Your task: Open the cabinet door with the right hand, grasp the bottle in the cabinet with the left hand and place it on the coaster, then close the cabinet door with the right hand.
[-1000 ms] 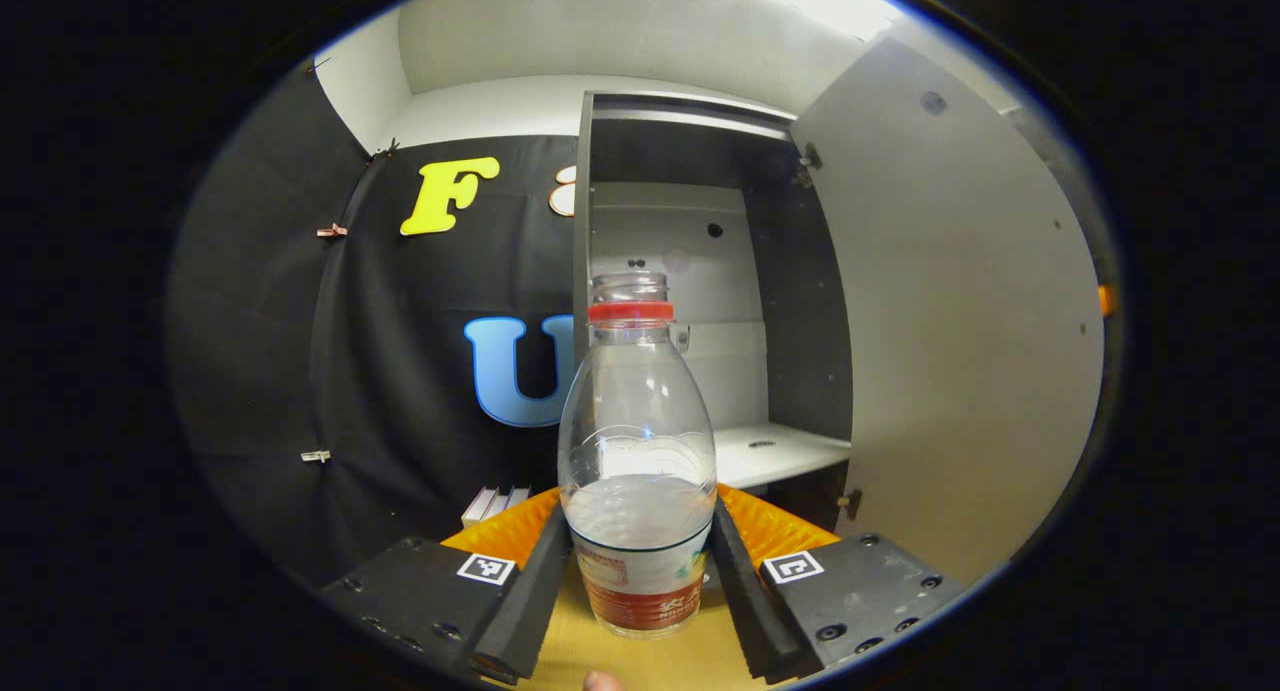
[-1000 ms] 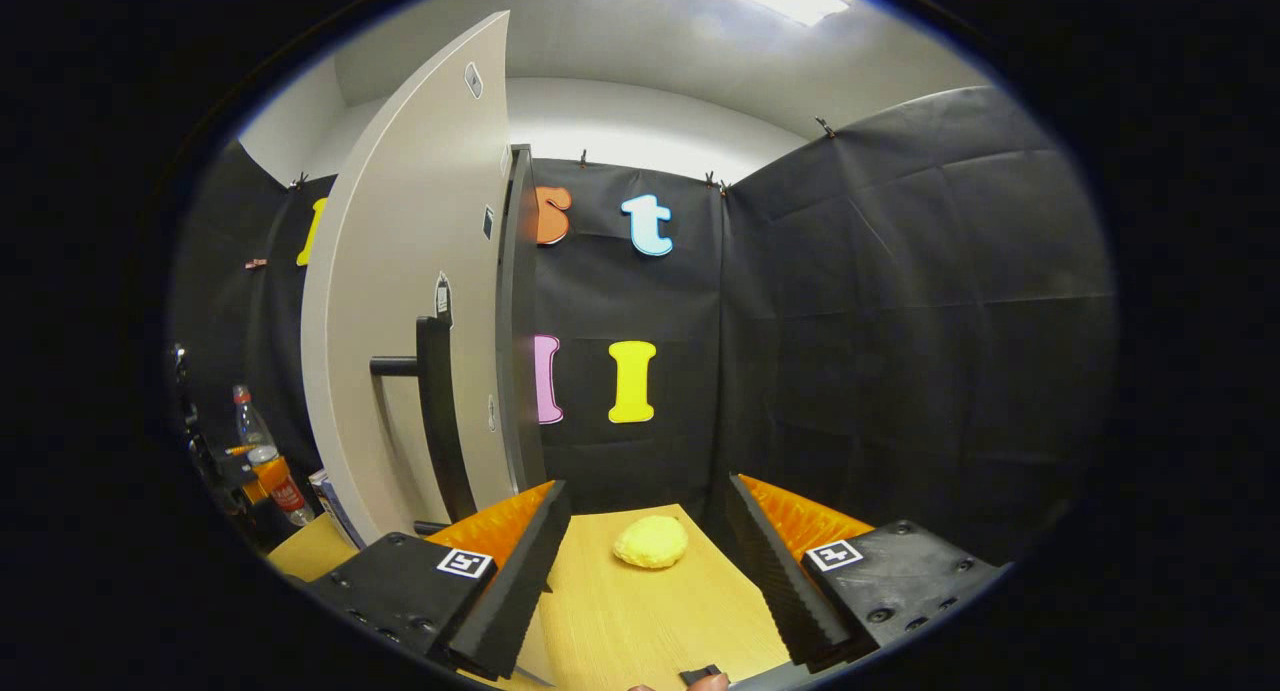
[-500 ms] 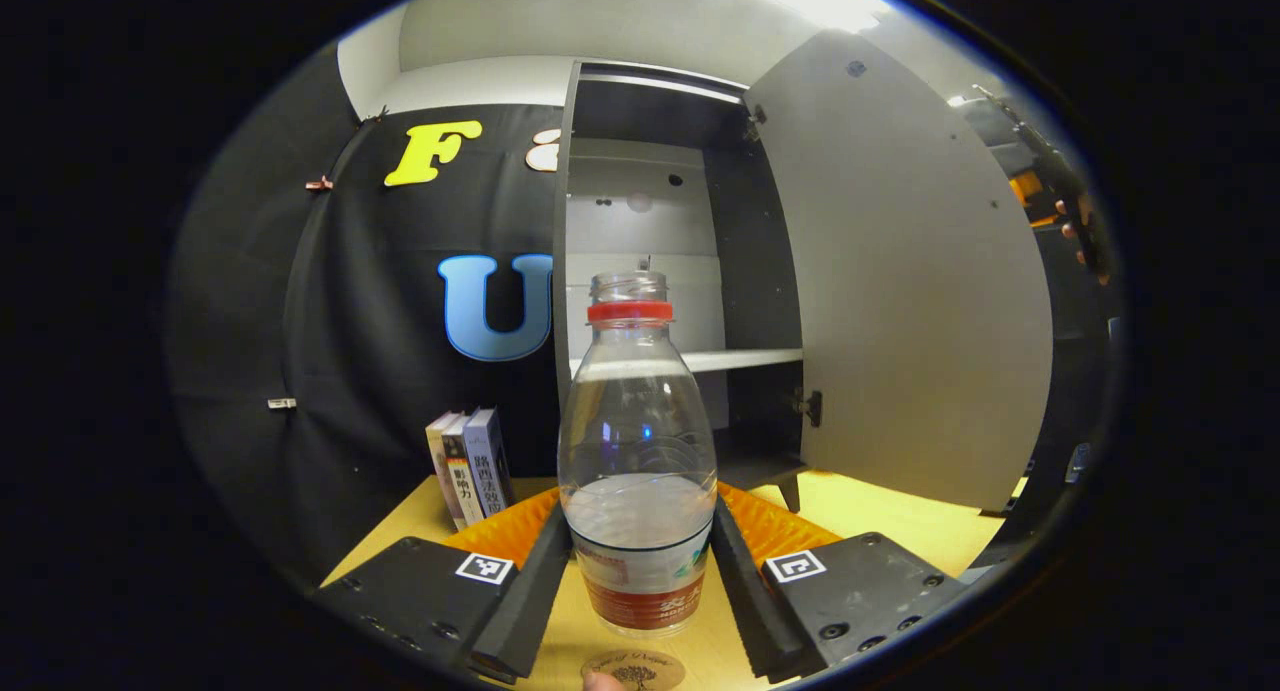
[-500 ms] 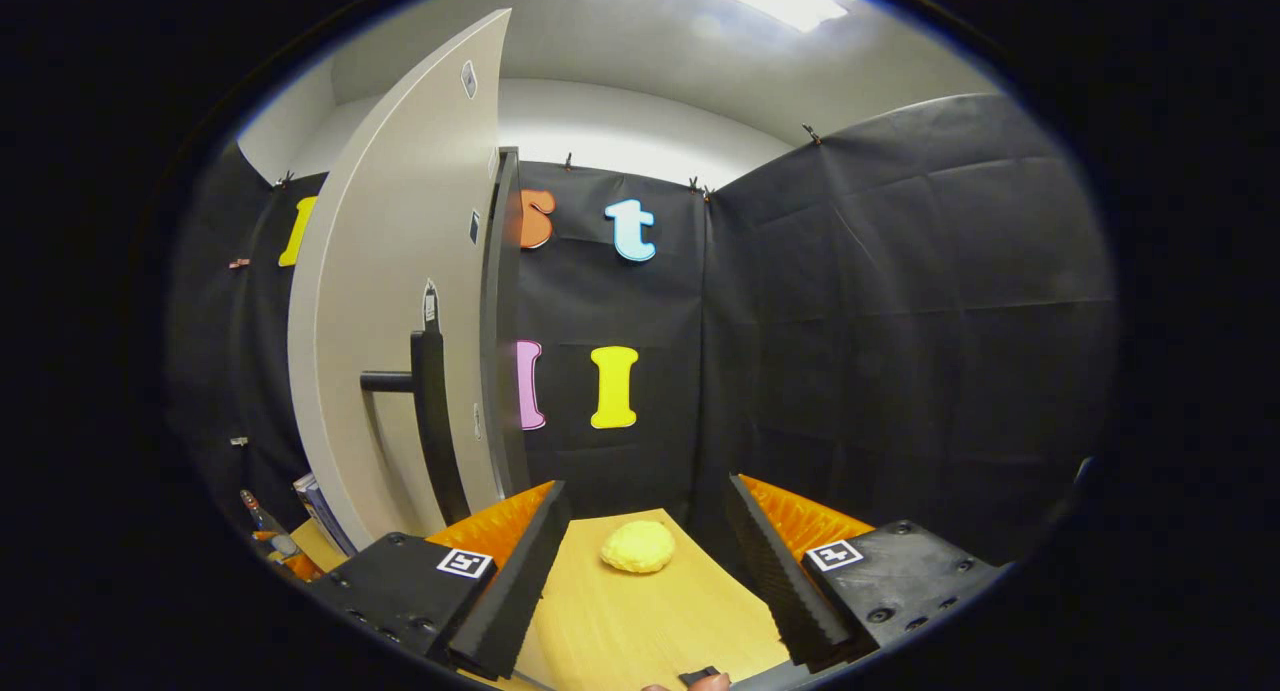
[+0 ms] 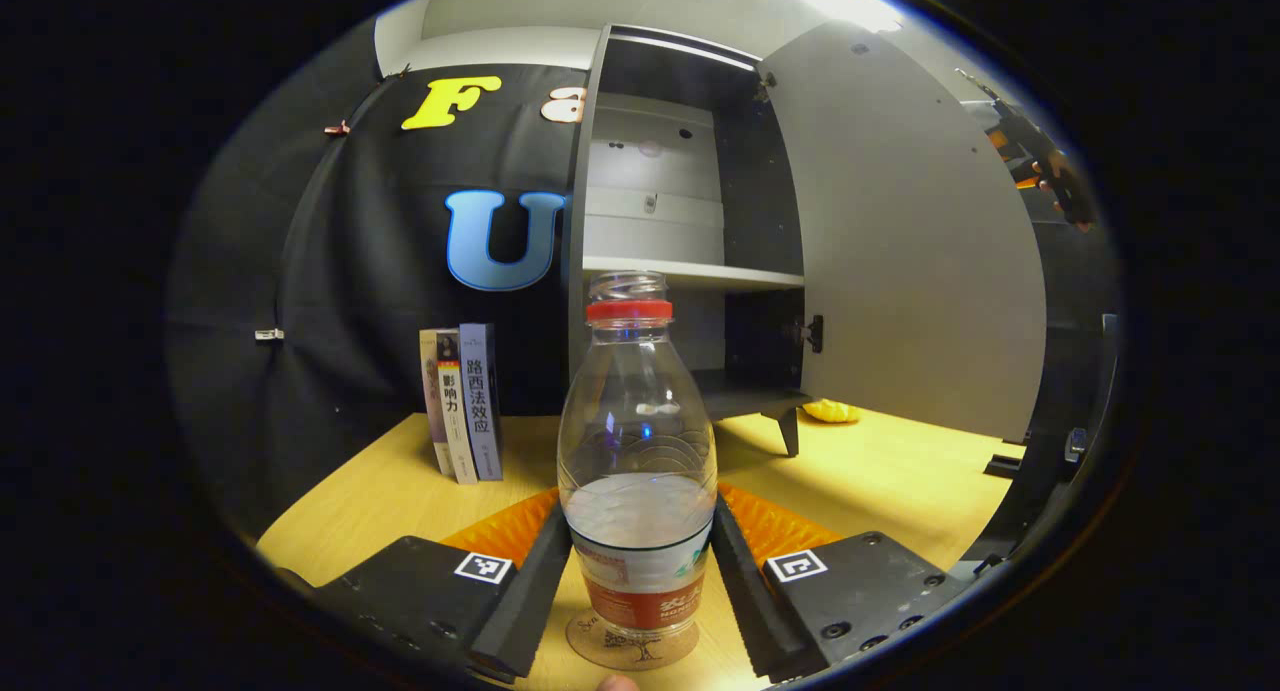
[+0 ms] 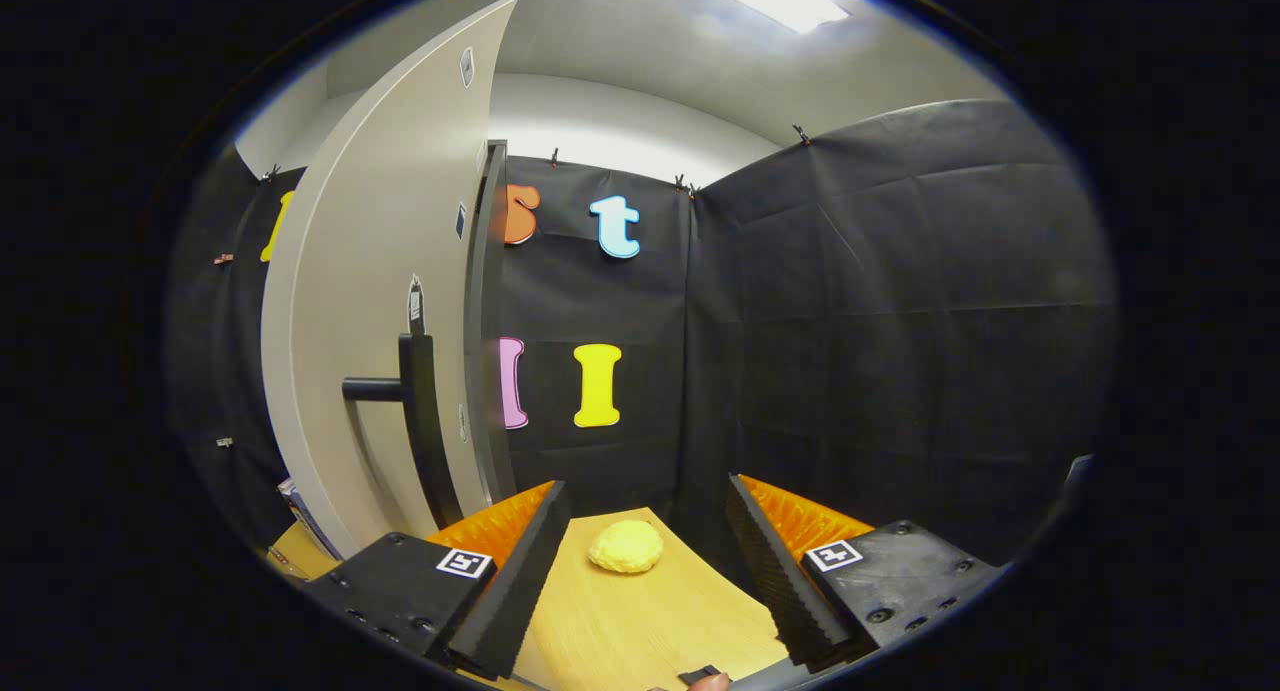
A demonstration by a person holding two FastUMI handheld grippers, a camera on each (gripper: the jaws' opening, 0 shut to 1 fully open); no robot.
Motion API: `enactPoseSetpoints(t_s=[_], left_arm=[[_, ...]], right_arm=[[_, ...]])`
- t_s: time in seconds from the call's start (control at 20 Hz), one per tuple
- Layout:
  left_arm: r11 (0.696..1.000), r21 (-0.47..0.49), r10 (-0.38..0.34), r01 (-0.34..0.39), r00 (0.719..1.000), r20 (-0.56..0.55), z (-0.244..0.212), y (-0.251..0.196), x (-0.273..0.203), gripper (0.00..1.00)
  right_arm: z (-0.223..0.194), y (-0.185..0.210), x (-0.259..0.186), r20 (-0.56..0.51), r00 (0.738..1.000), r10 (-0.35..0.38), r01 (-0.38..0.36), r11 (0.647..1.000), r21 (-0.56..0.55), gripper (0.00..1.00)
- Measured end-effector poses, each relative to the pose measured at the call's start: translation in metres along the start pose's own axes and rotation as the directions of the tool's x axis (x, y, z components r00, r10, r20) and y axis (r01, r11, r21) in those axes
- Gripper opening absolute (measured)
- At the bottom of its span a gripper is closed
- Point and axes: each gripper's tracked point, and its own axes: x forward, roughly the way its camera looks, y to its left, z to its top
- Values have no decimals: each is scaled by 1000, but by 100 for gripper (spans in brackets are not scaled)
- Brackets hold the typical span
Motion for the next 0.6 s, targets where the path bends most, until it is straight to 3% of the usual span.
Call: enactPoseSetpoints(t_s=[0.6], left_arm=[[1000,0,12,-12,998,-62,-33,3,6,81]], right_arm=[[-10,-3,-5,-41,999,-6,4,999,-49,96]])
